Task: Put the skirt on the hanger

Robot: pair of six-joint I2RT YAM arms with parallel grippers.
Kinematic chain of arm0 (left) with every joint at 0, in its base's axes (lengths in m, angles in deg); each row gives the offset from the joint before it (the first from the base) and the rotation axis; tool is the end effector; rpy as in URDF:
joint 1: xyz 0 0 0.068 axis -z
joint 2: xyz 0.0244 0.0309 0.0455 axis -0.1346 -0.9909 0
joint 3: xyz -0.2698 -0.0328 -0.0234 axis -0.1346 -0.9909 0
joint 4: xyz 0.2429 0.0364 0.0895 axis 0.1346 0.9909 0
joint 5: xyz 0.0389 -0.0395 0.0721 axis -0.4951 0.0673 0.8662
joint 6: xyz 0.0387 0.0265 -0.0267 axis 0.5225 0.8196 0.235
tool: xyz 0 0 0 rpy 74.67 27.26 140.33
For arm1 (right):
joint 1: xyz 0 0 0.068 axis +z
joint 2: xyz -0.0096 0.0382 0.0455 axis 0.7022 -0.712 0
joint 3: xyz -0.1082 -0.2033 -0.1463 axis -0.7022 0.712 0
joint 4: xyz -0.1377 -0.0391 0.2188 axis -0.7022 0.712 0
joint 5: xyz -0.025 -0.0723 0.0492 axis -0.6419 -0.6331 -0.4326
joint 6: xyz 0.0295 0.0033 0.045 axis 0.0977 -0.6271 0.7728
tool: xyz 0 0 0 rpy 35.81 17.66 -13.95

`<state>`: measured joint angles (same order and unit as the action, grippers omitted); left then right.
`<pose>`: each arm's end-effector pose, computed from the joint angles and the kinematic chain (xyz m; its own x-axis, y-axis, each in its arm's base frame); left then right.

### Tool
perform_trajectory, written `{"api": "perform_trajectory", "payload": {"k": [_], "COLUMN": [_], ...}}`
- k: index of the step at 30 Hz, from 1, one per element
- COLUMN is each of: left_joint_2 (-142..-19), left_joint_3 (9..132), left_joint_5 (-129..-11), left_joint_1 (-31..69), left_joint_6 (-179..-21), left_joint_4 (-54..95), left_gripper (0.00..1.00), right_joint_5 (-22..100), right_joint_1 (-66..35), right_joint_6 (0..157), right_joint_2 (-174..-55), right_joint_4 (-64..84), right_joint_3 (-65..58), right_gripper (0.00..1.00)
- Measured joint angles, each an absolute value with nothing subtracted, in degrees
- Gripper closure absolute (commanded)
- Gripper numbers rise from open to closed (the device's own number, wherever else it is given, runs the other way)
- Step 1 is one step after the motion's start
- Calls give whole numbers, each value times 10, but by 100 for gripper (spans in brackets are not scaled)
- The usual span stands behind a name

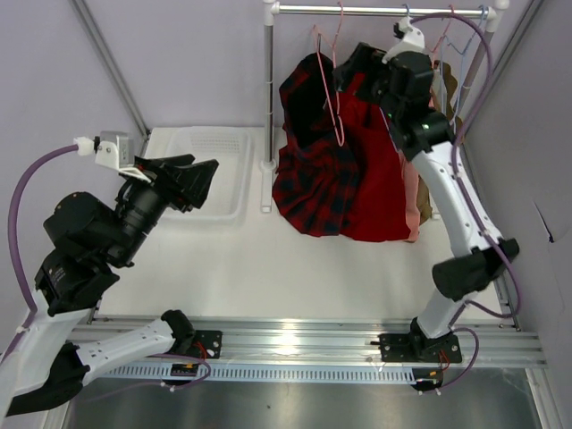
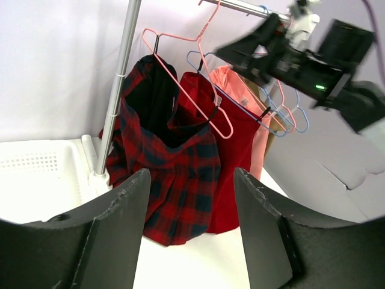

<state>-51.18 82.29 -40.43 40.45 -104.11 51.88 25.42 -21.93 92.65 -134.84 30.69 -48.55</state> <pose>0.0753 -0.0647 0.5193 -0.0160 -0.3491 -0.9369 0.4641 0.8274 -0.3162 0.3620 0.1475 0.5094 -0.1262 0.3361 -0.9333 -0.2662 0.8949 0.3582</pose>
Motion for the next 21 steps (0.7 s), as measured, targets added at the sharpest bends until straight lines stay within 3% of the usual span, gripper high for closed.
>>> {"api": "perform_trajectory", "payload": {"k": [10, 15, 21], "left_joint_2": [-507, -479, -466], "left_joint_3": [814, 757, 689], "left_joint_5": [-396, -396, -397], "left_joint_1": [404, 404, 404], "left_joint_6": [-1042, -1058, -1082], "left_joint_4": [559, 578, 599], "left_gripper": [37, 37, 38], "right_joint_5": [277, 272, 276], "right_joint_1": [-234, -235, -235], "right_joint_6": [962, 966, 961], "right_joint_2": [-946, -821, -803], "right_joint_4": [351, 381, 421], "right_joint_3": [-59, 34, 55], "right_gripper": [1, 0, 0]}}
